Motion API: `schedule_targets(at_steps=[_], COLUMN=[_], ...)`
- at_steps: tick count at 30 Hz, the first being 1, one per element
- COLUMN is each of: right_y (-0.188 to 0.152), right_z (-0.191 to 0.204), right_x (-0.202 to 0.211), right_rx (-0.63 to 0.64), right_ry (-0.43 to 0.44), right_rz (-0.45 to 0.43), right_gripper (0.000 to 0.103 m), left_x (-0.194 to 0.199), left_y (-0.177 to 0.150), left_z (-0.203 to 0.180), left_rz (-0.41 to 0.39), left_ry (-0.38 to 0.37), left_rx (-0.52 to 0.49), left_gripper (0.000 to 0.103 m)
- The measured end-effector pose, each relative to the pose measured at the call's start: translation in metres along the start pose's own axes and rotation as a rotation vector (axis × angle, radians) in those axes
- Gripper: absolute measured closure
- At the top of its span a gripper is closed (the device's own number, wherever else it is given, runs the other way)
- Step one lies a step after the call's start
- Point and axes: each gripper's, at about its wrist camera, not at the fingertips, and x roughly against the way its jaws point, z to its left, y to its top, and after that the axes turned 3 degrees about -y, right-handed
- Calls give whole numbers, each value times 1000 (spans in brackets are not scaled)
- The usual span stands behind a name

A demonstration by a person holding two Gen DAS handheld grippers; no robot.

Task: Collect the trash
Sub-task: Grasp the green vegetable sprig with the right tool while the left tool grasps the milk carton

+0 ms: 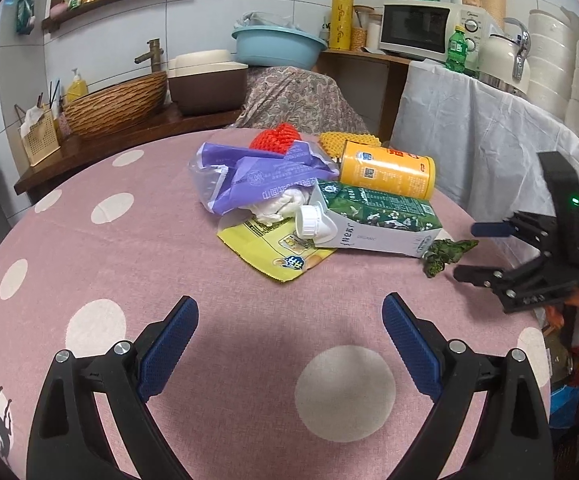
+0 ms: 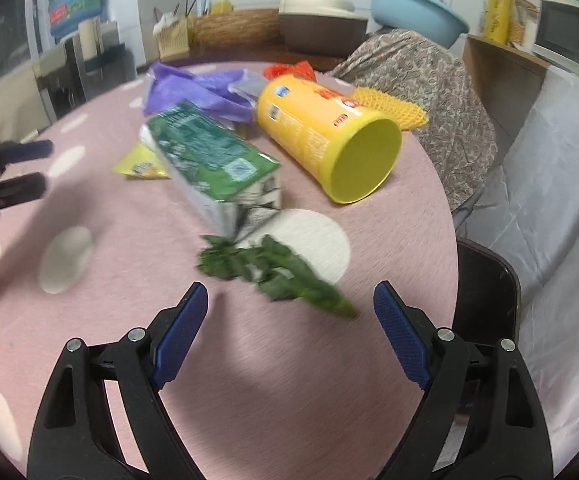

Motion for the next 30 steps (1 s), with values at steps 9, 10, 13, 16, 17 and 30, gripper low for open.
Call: schedule_targets(at_steps=[9,10,13,16,17,30], right_y=[5,5,4,0,-2,-32], right_z=[-12,-12,-7,0,3,19], right_x=[-17,-16,-12,-6,-3,25], right_rx=[61,64,75,97,106,39], right_ry=[88,92,101,117,127,195], right_rz=[13,6,-6,-13,-13,-29], right_gripper=[33,39,62,83,87,92], left_x=[-3,-4,-6,-6,-6,-31], left_y=[-1,-1,-1,0,1,47], left_z=[3,4,4,-2,-4,-48], left_rz=[9,14,20,11,9,48], left_ry=[-15,-21,-23,-35,-42,-240], left_rx=[11,16,13,-28,-51,-455], left_gripper=[11,11,11,11,11,10])
